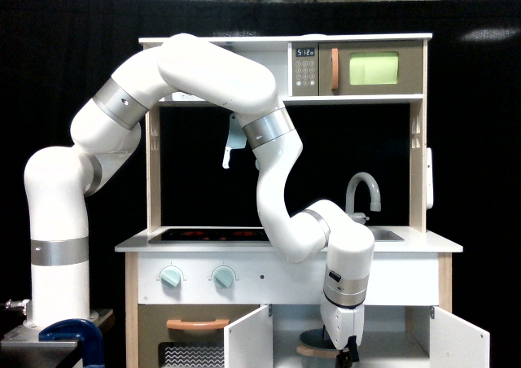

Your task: Put the bowl inside the kitchen cabinet

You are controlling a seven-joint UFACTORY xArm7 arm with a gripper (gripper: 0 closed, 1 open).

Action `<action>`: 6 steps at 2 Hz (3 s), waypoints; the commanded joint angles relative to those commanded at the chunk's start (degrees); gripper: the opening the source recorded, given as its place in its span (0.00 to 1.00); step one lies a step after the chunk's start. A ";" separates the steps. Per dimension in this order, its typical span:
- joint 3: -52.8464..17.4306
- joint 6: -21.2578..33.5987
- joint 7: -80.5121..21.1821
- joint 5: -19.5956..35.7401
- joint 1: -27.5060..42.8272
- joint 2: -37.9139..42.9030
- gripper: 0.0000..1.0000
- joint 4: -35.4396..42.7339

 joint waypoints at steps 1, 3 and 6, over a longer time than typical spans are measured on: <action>0.27 1.55 -1.58 -2.71 -4.69 -4.11 1.00 -4.06; -12.47 25.72 -5.94 -22.39 -20.98 -36.60 1.00 -19.92; -17.21 42.63 -1.58 -30.37 -23.23 -50.24 1.00 -16.21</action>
